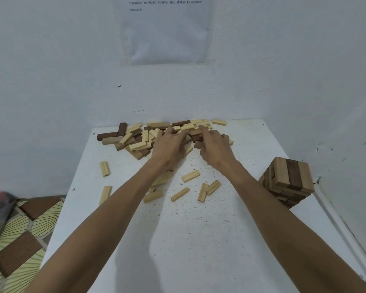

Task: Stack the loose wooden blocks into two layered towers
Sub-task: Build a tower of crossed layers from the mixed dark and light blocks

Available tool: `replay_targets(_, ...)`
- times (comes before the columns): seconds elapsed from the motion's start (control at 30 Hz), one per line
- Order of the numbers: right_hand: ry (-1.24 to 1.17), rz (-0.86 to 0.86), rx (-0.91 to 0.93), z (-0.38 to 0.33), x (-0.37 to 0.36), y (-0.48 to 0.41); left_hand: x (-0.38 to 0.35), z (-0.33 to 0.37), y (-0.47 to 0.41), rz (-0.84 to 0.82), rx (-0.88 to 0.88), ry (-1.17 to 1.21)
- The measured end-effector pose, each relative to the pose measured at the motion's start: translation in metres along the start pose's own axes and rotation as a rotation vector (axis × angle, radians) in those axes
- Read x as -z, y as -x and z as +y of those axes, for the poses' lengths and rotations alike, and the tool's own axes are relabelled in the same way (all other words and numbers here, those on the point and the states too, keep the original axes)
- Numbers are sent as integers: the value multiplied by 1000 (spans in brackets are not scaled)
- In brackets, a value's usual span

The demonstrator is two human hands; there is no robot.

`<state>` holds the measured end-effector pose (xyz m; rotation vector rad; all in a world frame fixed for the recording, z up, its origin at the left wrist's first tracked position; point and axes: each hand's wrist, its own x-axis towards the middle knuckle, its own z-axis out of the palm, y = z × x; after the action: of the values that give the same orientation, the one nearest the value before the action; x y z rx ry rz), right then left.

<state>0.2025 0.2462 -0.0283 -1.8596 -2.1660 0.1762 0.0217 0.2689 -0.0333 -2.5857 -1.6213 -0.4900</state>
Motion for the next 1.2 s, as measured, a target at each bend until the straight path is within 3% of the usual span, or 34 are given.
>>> replay_targets(0.2, -99, -10, 40, -1, 5, 4, -5, -2, 5, 11, 18, 175)
replay_targets(0.43, 11, -50, 8, 3, 9, 0, -2, 2, 2, -72, 80, 228)
replay_targets(0.63, -58, -128, -31, 2, 17, -1, 0, -2, 1, -98, 137, 356)
replay_targets(0.77, -57, -95, -23, -4, 23, 0, 5, -2, 4, -13, 172, 465)
replay_targets(1.2, -134, 11, 79, -29, 63, 60, 58, 12, 54, 68, 141, 504)
